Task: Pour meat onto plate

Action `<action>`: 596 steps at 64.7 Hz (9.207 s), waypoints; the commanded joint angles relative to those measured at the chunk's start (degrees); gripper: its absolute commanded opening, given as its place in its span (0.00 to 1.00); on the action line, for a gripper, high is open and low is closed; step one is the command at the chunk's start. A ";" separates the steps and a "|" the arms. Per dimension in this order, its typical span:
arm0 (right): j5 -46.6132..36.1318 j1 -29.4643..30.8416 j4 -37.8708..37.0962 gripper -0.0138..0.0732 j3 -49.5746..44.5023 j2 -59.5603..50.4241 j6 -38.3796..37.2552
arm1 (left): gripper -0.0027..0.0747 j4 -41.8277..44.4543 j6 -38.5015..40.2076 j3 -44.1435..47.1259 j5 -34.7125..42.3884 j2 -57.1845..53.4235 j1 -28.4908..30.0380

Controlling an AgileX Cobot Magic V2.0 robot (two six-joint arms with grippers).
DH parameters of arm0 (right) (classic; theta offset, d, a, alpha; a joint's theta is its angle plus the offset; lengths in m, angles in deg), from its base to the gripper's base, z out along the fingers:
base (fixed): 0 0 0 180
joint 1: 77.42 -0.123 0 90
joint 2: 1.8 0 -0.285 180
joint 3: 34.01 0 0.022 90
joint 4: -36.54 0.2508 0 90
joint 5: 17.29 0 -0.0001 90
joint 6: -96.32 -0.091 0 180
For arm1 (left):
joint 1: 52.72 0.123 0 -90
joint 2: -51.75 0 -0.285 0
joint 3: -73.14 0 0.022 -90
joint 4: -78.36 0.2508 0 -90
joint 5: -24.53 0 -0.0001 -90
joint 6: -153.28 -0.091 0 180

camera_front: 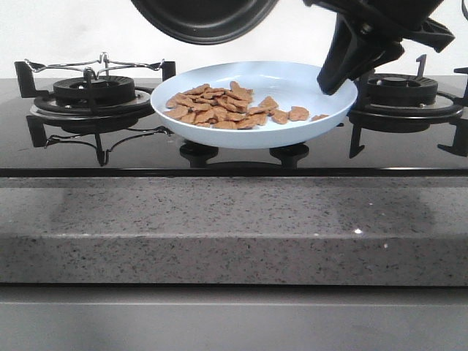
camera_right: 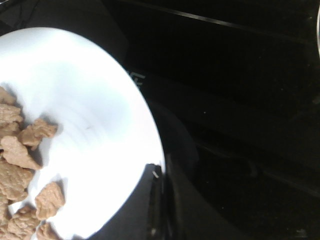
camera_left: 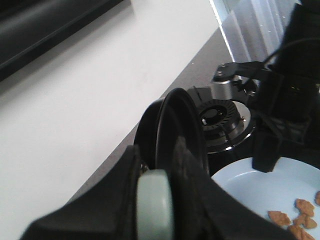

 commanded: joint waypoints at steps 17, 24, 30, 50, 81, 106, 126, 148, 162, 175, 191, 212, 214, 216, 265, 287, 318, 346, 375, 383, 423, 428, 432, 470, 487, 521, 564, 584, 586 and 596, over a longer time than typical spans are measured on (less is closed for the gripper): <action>-2.46 0.01 1.61 0.02 1.47 -2.18 0.40 | 0.01 -14.92 16.08 -2.14 8.40 0.91 11.37; -2.46 0.01 1.61 0.02 1.47 -2.18 0.40 | 0.01 -15.80 25.65 -4.14 4.00 4.28 17.33; -2.46 0.01 1.61 0.02 1.47 -2.18 0.40 | 0.01 -15.55 34.73 -6.70 -0.23 7.68 22.08; -2.46 0.01 1.61 0.02 1.47 -2.18 0.40 | 0.01 -17.42 52.03 -9.75 -12.88 19.21 32.99; -2.46 0.01 1.61 0.02 1.47 -2.18 0.40 | 0.01 -24.92 61.68 -9.75 -18.60 31.63 35.75; -2.46 0.01 1.61 0.02 1.47 -2.18 0.40 | 0.25 -24.31 61.71 -9.75 -19.99 34.52 35.75; -2.46 0.01 1.61 0.02 1.47 -2.18 0.40 | 0.69 -20.85 61.60 -9.80 -20.11 34.46 36.71; -2.46 0.01 1.61 0.02 1.47 -2.18 0.40 | 0.70 -8.93 62.15 -9.80 -23.11 28.36 40.89; -2.46 0.01 1.61 0.02 1.47 -2.18 0.40 | 0.70 5.31 66.45 -9.80 -17.76 19.71 40.99; -2.46 0.01 1.61 0.02 1.47 -2.18 0.40 | 0.70 14.28 68.89 -9.80 -17.34 11.53 40.10; -2.46 0.01 1.61 0.02 1.47 -2.18 0.40 | 0.70 38.55 80.52 -9.80 -13.80 0.88 28.02; -2.46 0.01 1.61 0.02 1.47 -2.18 0.40 | 0.70 71.93 102.54 -0.91 -11.21 -12.76 10.52; -2.46 0.01 1.61 0.02 1.47 -2.18 0.40 | 0.70 72.72 103.02 0.66 -11.35 -13.89 9.87; -2.46 0.01 1.61 0.02 1.47 -2.18 0.40 | 0.70 73.15 103.45 1.97 -11.35 -15.08 9.51; -2.46 0.01 1.61 0.02 1.47 -2.18 0.40 | 0.70 73.03 103.43 13.73 -11.05 -27.83 8.94; 0.27 0.22 2.15 0.02 4.35 -2.16 0.40 | 0.70 73.03 103.43 13.73 -11.05 -27.83 8.94; 10.88 7.10 7.26 0.02 30.45 10.15 0.34 | 0.70 73.03 103.43 13.73 -10.94 -27.83 8.94; 10.36 7.10 7.32 0.02 39.76 22.98 0.34 | 0.70 73.03 103.43 13.73 -10.94 -27.83 8.94; 9.54 7.04 7.32 0.35 39.76 26.41 0.34 | 0.70 73.03 103.43 13.73 -10.83 -27.83 8.94; 9.25 7.04 7.32 0.55 39.76 26.33 0.34 | 0.70 73.03 103.43 13.73 -10.83 -27.83 8.94; 10.47 2.36 -2.56 0.60 22.43 3.21 0.45 | 0.70 73.03 103.43 13.73 -10.72 -27.83 8.94; 10.13 2.18 -3.03 0.60 16.29 -2.55 0.45 | 0.70 73.03 103.43 13.73 -10.72 -27.83 8.94; 10.20 2.18 -3.77 0.60 11.47 -7.86 0.45 | 0.70 73.03 103.43 13.73 -10.72 -27.83 8.94; 11.55 2.18 -6.95 0.60 -24.49 -50.32 0.45 | 0.70 73.03 103.43 13.73 -10.65 -27.83 8.94; 14.39 2.18 -6.90 0.60 -31.92 -59.95 0.45 | 0.70 73.03 103.43 13.73 -10.65 -27.83 8.94; 14.29 2.18 -6.86 0.09 -33.31 -62.20 -0.04 | 0.36 72.95 103.43 13.73 -10.86 -27.83 8.94; 14.29 2.18 -5.79 0.02 -33.31 -62.20 -0.04 | 0.01 72.95 103.43 14.38 -10.01 -28.57 8.94; 14.29 2.18 -5.79 0.02 -33.31 -62.20 -0.04 | 0.01 75.93 103.43 30.92 8.86 -44.85 9.05; 14.29 2.18 -5.79 0.02 -33.31 -62.20 -0.04 | 0.01 75.93 103.43 33.26 11.35 -47.21 9.05; 14.29 2.18 -5.79 0.02 -33.31 -62.20 -0.04 | 0.01 74.39 103.43 45.05 21.38 -57.83 11.90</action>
